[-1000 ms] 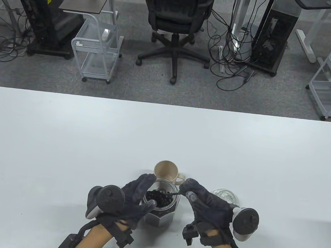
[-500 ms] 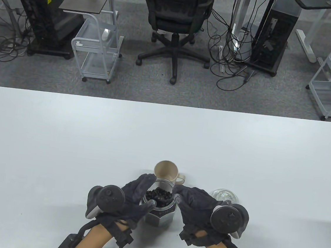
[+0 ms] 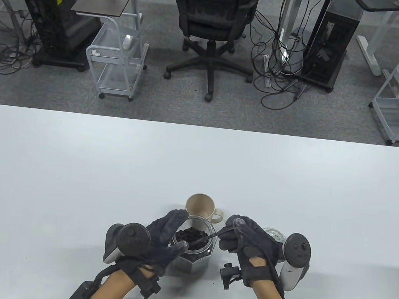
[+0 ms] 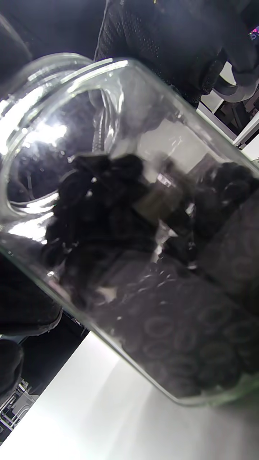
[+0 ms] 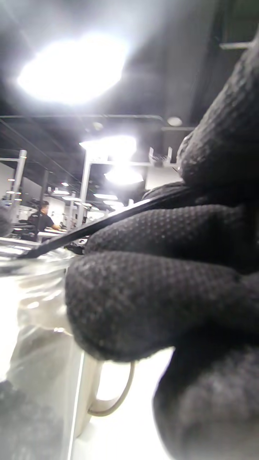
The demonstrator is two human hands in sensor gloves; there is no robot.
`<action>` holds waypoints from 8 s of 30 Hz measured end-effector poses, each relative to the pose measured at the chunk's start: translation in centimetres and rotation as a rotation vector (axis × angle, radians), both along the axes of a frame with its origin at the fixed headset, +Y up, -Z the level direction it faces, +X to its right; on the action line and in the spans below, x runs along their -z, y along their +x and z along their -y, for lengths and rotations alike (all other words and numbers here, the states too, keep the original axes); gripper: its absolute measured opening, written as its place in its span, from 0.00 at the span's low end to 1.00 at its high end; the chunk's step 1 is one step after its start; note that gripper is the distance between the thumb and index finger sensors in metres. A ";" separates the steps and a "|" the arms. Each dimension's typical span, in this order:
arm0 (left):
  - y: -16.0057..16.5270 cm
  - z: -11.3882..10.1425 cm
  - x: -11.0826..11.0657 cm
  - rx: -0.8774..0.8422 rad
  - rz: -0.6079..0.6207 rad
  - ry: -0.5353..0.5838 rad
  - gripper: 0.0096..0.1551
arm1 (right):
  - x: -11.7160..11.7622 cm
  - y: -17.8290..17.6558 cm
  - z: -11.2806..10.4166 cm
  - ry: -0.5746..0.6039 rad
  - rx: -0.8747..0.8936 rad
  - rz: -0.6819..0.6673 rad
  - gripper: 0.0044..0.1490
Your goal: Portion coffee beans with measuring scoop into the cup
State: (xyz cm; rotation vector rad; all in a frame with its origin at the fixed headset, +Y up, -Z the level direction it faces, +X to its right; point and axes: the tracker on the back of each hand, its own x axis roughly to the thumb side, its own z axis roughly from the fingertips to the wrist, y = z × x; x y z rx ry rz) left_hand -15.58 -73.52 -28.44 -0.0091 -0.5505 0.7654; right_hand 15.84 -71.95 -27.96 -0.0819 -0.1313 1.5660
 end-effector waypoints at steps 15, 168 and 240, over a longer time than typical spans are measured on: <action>0.0 0.1 0.0 -0.010 -0.002 -0.007 0.53 | 0.3 3.8 3.3 -0.214 0.299 0.085 0.25; -0.1 0.6 0.1 -0.026 0.008 -0.050 0.52 | -0.6 -0.2 1.1 -0.035 0.096 0.068 0.25; -0.1 0.7 0.2 -0.030 0.018 -0.066 0.51 | 0.3 1.5 1.2 0.189 -0.097 0.051 0.26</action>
